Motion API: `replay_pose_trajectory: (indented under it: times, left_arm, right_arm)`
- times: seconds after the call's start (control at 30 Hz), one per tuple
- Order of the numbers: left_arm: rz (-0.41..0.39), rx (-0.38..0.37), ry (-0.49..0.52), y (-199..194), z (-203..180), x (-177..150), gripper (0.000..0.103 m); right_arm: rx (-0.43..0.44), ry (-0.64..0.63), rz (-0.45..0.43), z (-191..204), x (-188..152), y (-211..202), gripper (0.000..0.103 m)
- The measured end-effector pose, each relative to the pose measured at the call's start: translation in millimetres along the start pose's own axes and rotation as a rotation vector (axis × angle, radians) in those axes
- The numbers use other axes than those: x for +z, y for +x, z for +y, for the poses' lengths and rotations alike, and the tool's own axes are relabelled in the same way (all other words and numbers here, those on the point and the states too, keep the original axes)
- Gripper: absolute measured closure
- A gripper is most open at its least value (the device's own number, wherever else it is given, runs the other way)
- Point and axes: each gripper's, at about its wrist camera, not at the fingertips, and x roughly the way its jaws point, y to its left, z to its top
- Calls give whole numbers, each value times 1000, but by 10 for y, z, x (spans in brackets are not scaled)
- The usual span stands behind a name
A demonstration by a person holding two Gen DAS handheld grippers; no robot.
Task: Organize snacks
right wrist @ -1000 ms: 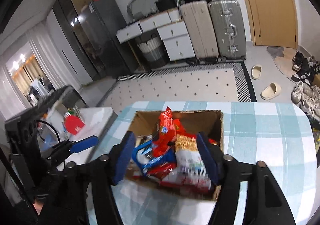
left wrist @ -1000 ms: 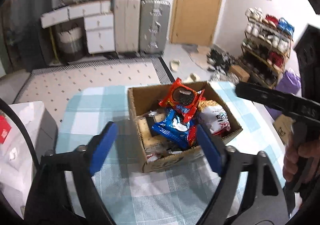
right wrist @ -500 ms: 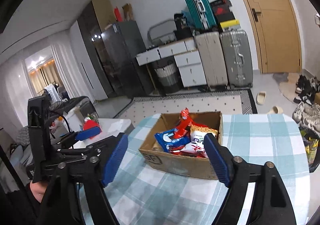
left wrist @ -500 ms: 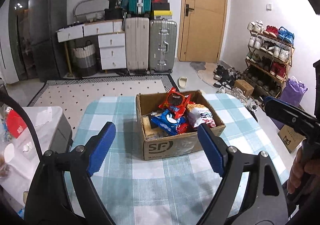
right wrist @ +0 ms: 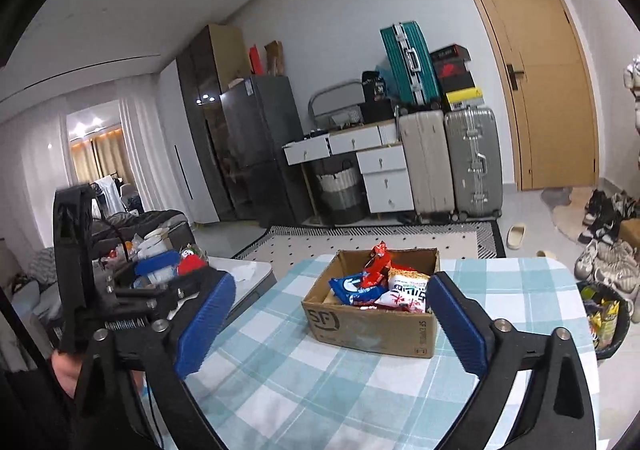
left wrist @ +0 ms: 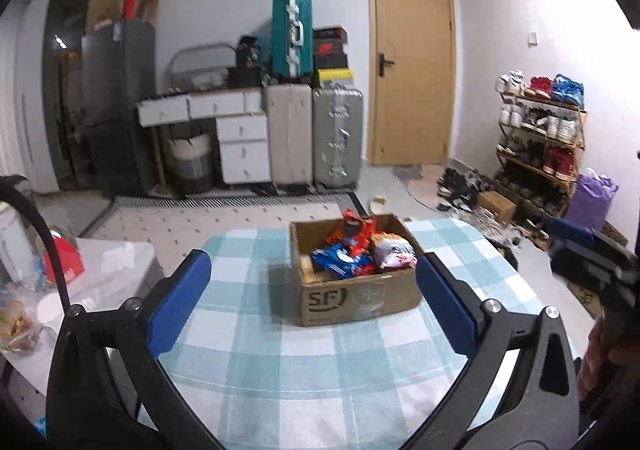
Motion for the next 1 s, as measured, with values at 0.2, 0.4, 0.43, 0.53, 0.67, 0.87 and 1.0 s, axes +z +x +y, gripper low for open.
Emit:
replay_pose_trajectory:
  times: [0.2, 0.4, 0.43, 0.53, 0.67, 0.87, 1.0]
  left_arm:
    - [18, 16, -85, -225, 79, -253, 1]
    - [-1, 86, -75, -263, 161, -559, 1]
    - [0, 90, -69, -243, 170, -613, 1]
    - [4, 97, -61, -97, 160, -799, 1]
    - [20, 60, -45, 173, 115, -1051, 1]
    - [-27, 62, -28, 428, 110, -1329, 1]
    - [-24, 86, -30, 589, 131, -1505, 1]
  right_arm:
    - [-51, -36, 21, 60, -427, -152, 1]
    - [-102, -34, 44, -44, -768, -206, 1]
    - [-112, -36, 43, -76, -802, -198, 1]
    - [-140, -29, 27, -158, -958, -188, 1]
    - [-169, 12, 31, -294, -1151, -98, 1]
    - [-167, 43, 38, -428, -1287, -22, 1]
    - [-178, 52, 44, -484, -1363, 35, 1]
